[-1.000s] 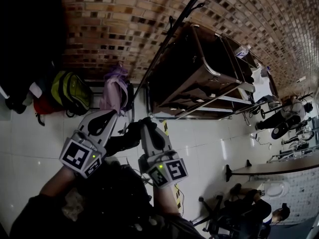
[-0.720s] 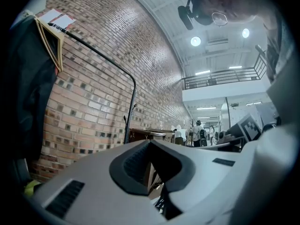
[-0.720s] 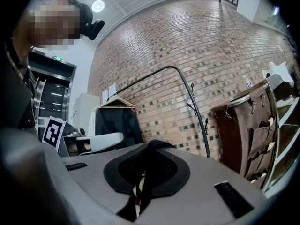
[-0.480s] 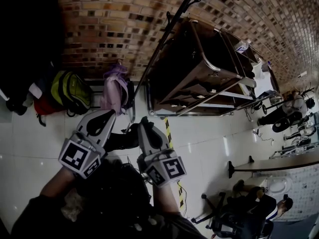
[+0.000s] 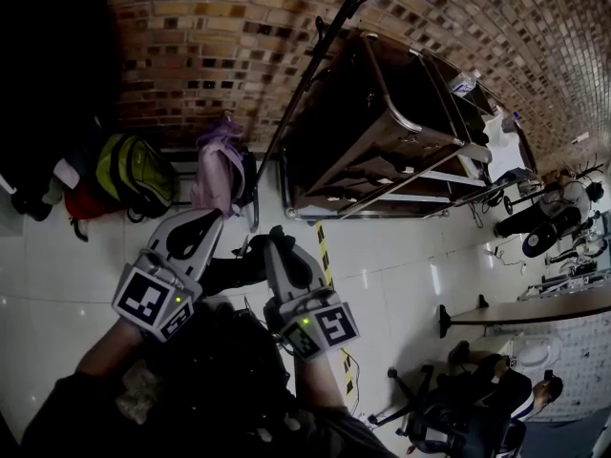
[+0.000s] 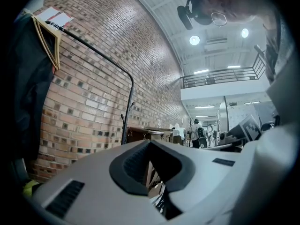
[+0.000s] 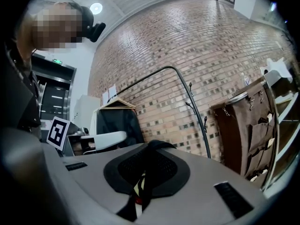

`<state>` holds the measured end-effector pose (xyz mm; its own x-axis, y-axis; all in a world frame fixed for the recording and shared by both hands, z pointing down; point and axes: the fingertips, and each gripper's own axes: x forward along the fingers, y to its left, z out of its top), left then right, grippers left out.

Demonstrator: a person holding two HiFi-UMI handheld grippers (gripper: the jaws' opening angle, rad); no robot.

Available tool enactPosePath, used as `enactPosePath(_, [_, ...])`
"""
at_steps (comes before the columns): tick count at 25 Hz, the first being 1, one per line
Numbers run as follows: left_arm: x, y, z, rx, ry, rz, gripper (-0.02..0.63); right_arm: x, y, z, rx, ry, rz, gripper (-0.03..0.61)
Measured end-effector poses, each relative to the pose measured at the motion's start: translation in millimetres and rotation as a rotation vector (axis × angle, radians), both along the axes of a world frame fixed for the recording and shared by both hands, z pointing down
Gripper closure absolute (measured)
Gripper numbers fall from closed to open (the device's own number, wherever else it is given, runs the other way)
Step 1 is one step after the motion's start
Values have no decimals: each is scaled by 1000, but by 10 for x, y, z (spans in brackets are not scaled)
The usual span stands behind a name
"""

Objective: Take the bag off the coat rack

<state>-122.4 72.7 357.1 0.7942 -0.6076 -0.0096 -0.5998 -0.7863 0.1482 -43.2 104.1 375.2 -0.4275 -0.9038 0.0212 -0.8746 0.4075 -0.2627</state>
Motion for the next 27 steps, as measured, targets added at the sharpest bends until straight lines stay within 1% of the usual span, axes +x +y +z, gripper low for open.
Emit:
enactPosePath(9, [70, -25, 28, -3, -11, 8, 595, -19, -14, 110, -30, 19, -32, 560])
enactPosePath(19, [48, -100, 40, -4, -7, 8, 595, -39, -125, 129, -29, 21, -19, 560])
enactPosePath(27, [8, -150, 80, -17, -15, 6, 595, -93, -194, 137, -36, 31, -29, 560])
